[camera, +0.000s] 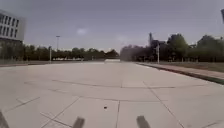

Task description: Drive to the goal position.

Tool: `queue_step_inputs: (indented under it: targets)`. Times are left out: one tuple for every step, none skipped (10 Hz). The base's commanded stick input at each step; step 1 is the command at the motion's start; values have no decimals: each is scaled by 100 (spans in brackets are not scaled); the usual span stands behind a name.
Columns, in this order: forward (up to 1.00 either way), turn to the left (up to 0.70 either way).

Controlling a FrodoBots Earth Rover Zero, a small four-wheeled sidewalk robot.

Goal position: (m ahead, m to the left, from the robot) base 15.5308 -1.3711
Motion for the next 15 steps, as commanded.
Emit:
queue_step_inputs:
  targets:
    - [70, 0]
    - [70, 0]
    - [70, 0]
    - [70, 0]
    - [70, 0]
    - [70, 0]
    - [70, 0]
    - [70, 0]
    - [70, 0]
    - [70, 0]
    - [70, 0]
    - [70, 0]
    - [70, 0]
    - [70, 0]
    - [70, 0]
